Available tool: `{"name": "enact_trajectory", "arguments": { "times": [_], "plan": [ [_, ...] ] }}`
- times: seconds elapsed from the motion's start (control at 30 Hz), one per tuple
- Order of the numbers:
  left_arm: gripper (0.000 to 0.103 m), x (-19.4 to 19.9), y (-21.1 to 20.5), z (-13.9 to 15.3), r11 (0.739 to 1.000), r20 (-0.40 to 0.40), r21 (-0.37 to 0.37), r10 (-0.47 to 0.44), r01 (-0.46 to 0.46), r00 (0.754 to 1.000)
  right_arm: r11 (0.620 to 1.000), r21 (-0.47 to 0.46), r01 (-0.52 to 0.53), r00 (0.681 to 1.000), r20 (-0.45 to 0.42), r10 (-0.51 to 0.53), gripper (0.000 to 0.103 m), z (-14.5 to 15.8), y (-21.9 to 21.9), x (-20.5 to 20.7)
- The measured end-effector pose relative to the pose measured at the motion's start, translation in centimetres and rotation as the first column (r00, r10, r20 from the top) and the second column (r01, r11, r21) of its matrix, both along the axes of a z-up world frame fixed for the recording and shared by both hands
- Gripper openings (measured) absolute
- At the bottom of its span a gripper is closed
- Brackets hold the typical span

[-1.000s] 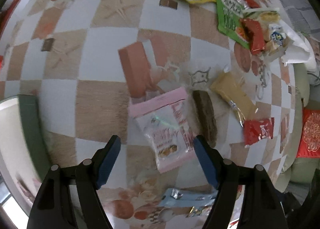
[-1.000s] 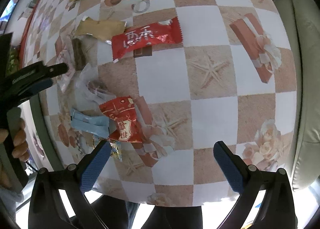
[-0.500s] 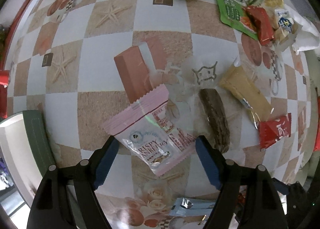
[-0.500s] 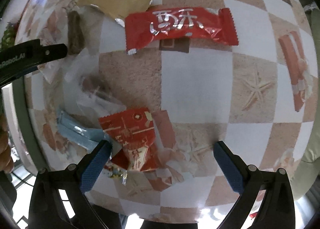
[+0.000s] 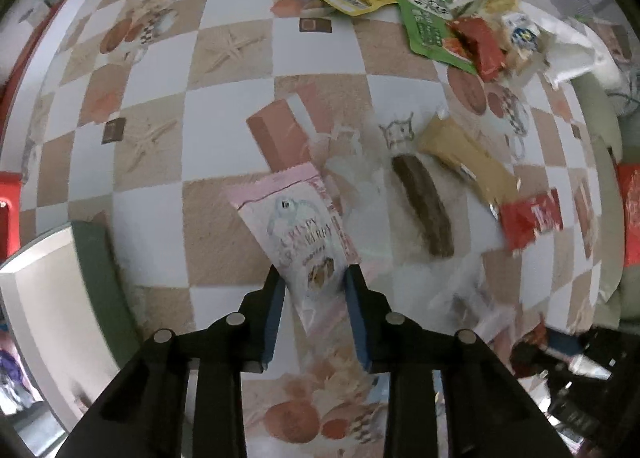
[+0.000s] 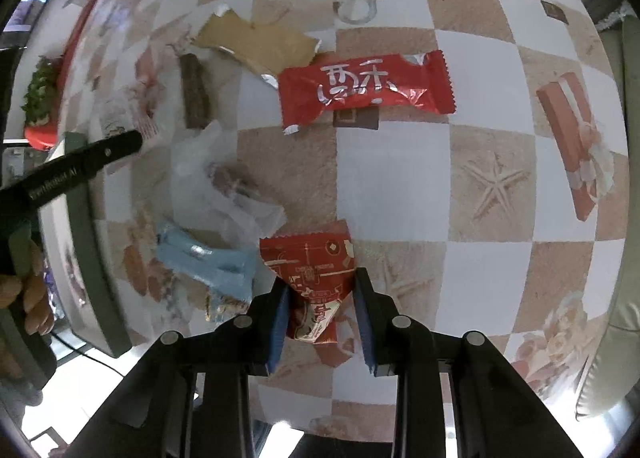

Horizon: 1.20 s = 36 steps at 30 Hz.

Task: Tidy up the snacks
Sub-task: 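Carry both held packets over to the white tray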

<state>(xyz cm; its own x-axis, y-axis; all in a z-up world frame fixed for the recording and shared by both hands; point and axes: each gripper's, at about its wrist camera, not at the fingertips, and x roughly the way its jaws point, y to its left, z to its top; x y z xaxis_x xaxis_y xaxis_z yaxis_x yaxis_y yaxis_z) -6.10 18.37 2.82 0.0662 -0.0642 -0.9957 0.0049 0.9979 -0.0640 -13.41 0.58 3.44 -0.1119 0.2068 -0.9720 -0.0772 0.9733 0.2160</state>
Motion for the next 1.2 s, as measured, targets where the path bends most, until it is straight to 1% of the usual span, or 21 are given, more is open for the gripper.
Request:
{"name": "enact_trajectory", "arguments": {
  "times": [0.07,0.17,0.2,0.23,0.27,0.3,0.33,0.37,0.5,0.53,0.57,0.63,0.67,0.7,0.73,0.77,0.83,0.87,0.97,1.03,1.2],
  "plan": [
    [0.032,-0.7,0.5,0.3,1.0,0.0,-0.013,0.004,-0.004,1.0,1.0,0.002,0.006,1.0,-0.002,-0.006,0.032,0.3,0.0,-0.5],
    [0.034,-1.4,1.2,0.3,0.999,-0.014,-0.024,0.041,-0.041,0.999,1.0,0.01,0.023,1.0,-0.01,-0.023,0.032,0.4,-0.8,-0.9],
    [0.039,-1.5,1.6,0.4,0.997,-0.016,-0.026,0.066,-0.067,0.998,1.0,0.008,0.029,1.0,-0.007,-0.029,0.032,0.4,-0.9,-1.1],
    [0.05,-1.4,2.1,0.5,0.995,-0.016,-0.034,0.098,-0.099,0.995,1.0,0.006,0.03,1.0,-0.002,-0.03,0.032,0.6,-0.9,-1.2],
    [0.058,-1.2,2.5,0.7,0.991,-0.013,-0.045,0.128,-0.129,0.992,1.0,0.003,0.031,1.0,0.003,-0.031,0.032,0.7,-0.9,-1.2],
    [0.072,-1.0,3.0,0.8,0.984,-0.007,-0.06,0.169,-0.169,0.986,1.0,-0.001,0.031,0.999,0.011,-0.031,0.032,0.8,-1.2,-1.3],
    [0.076,-0.9,3.4,0.8,0.98,-0.004,-0.064,0.191,-0.191,0.982,1.0,-0.009,0.028,0.999,0.023,-0.028,0.032,1.1,-1.2,-1.4],
    [0.076,-0.7,3.5,0.7,0.976,-0.008,-0.06,0.208,-0.208,0.978,1.0,-0.018,0.023,0.999,0.033,-0.023,0.032,1.3,-1.3,-1.4],
    [0.076,0.5,3.5,-1.4,0.966,-0.078,-0.029,0.255,-0.258,0.964,0.998,-0.07,-0.011,0.995,0.096,0.018,0.032,1.7,-2.0,-0.8],
    [0.078,0.7,3.4,-2.0,0.962,-0.095,-0.018,0.268,-0.271,0.959,0.997,-0.077,-0.017,0.994,0.107,0.025,0.032,2.0,-2.0,-0.8],
    [0.08,0.9,3.3,-2.3,0.961,-0.094,-0.004,0.277,-0.278,0.956,0.996,-0.082,-0.023,0.993,0.116,0.032,0.032,2.4,-2.1,-0.6],
    [0.08,1.5,2.7,-2.5,0.964,-0.084,0.034,0.264,-0.262,0.961,0.994,-0.099,-0.037,0.989,0.141,0.051,0.032,3.0,-2.1,-0.5],
    [0.078,1.7,2.4,-2.5,0.968,-0.08,0.052,0.248,-0.245,0.965,0.993,-0.107,-0.044,0.986,0.154,0.06,0.032,3.3,-2.1,-0.3],
    [0.065,2.0,1.9,-2.2,0.973,-0.065,0.06,0.225,-0.222,0.972,0.992,-0.114,-0.049,0.984,0.165,0.067,0.032,3.6,-2.1,-0.3],
    [0.044,2.2,1.3,-1.8,0.979,-0.046,0.06,0.196,-0.193,0.98,0.992,-0.119,-0.053,0.983,0.171,0.073,0.032,3.8,-2.0,-0.2],
    [0.042,2.3,0.9,-1.6,0.985,-0.044,0.054,0.167,-0.165,0.985,0.991,-0.123,-0.057,0.98,0.18,0.079,0.032,4.1,-1.8,-0.1],
    [0.041,2.3,0.4,-1.4,0.99,-0.055,0.025,0.137,-0.136,0.989,0.988,-0.135,-0.07,0.975,0.201,0.096,0.032,4.7,-1.7,0.1],
    [0.041,2.2,0.3,-1.2,0.991,-0.046,0.026,0.129,-0.128,0.991,0.987,-0.142,-0.078,0.972,0.209,0.107,0.032,4.9,-1.5,0.2],
    [0.041,1.8,-0.8,0.4,0.996,0.004,0.032,0.086,-0.086,0.996,0.984,-0.151,-0.095,0.964,0.231,0.128,0.032,5.6,-1.2,0.4],
    [0.041,1.3,-0.7,2.0,0.998,0.038,0.034,0.053,-0.054,0.998,0.983,-0.154,-0.103,0.96,0.244,0.139,0.032,6.1,-0.8,0.6],
    [0.041,-0.5,-1.2,5.2,0.999,0.111,0.047,0.007,-0.012,0.994,0.98,-0.155,-0.126,0.952,0.26,0.164,0.032,6.7,0.6,1.2]
  ]
}}
